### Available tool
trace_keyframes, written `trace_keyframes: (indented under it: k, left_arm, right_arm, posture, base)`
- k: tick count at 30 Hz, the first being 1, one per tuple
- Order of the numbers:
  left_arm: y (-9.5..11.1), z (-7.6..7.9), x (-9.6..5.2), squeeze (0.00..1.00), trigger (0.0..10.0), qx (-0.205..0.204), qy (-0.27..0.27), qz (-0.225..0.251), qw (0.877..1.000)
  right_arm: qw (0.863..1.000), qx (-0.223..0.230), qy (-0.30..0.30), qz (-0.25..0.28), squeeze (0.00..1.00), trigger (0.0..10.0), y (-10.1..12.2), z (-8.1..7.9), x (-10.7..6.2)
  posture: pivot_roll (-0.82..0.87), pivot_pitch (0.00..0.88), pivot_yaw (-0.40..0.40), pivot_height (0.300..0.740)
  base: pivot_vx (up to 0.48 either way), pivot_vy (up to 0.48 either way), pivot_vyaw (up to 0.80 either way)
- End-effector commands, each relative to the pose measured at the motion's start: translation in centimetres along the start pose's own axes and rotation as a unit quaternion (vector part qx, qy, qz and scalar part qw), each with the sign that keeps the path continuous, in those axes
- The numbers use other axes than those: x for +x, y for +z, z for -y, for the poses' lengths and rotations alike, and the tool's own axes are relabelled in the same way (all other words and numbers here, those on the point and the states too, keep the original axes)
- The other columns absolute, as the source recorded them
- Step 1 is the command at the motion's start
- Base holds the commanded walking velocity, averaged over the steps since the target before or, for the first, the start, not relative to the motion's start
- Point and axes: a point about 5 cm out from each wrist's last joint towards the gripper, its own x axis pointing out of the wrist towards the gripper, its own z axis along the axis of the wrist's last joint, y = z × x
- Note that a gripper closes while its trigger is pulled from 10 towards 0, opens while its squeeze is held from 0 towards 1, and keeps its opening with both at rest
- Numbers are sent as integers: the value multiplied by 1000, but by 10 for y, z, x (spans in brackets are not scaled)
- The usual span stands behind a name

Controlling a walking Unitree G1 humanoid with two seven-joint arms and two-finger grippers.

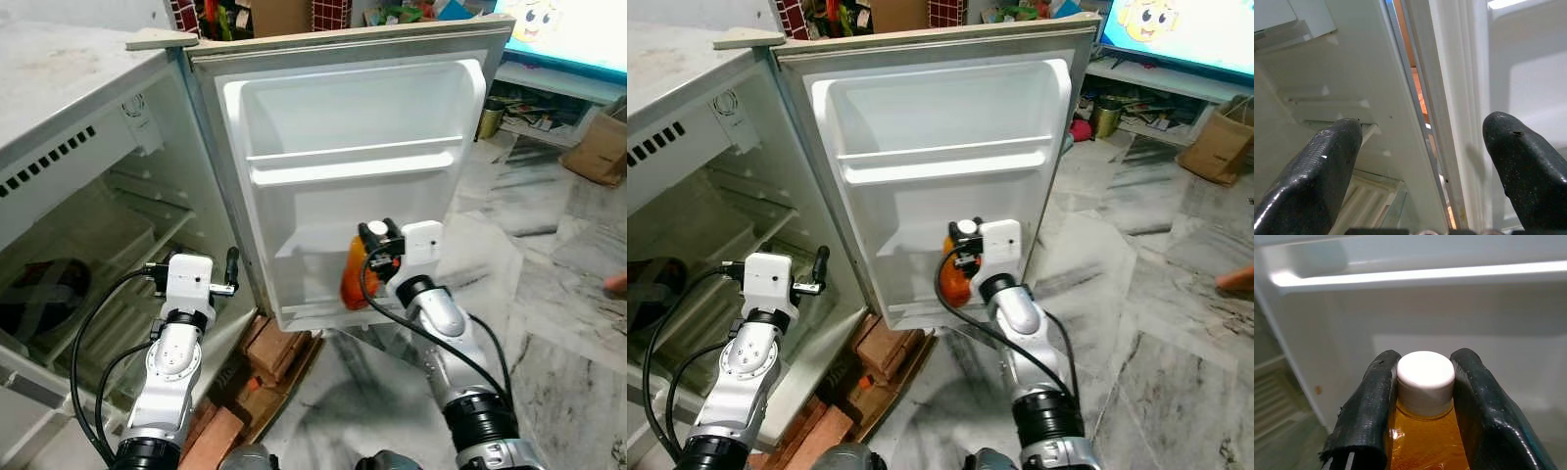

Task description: Restocking fridge

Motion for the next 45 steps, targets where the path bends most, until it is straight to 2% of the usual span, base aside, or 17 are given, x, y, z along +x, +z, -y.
trace_keyframes:
  k: [1, 11, 33, 45]
  left_arm:
    - [4, 0, 2, 0, 10000, 2, 2, 7, 1000]
    - [1, 3, -3, 0, 10000, -1, 0, -1, 1000]
    - [3, 8, -3, 0, 10000, -7, -12, 6, 1000]
    - [4, 8, -3, 0, 10000, -10, -13, 10, 1000]
  right_arm:
    - [1000, -4, 8, 13, 0, 10000, 7, 0, 3]
    - [1000, -9, 9, 17, 0, 10000, 9, -1, 3]
    - [999, -19, -11, 35, 0, 10000, 14, 3, 2]
    - [999, -17, -9, 32, 0, 10000, 13, 2, 4]
  posture:
    - [119, 49, 27, 740]
    - [114, 67, 23, 740]
    - [109, 75, 18, 740]
    - [112, 72, 14, 740]
  base:
    - [0, 0, 494]
    - [0, 0, 716]
    - [0, 0, 0]
    - [322, 0, 0]
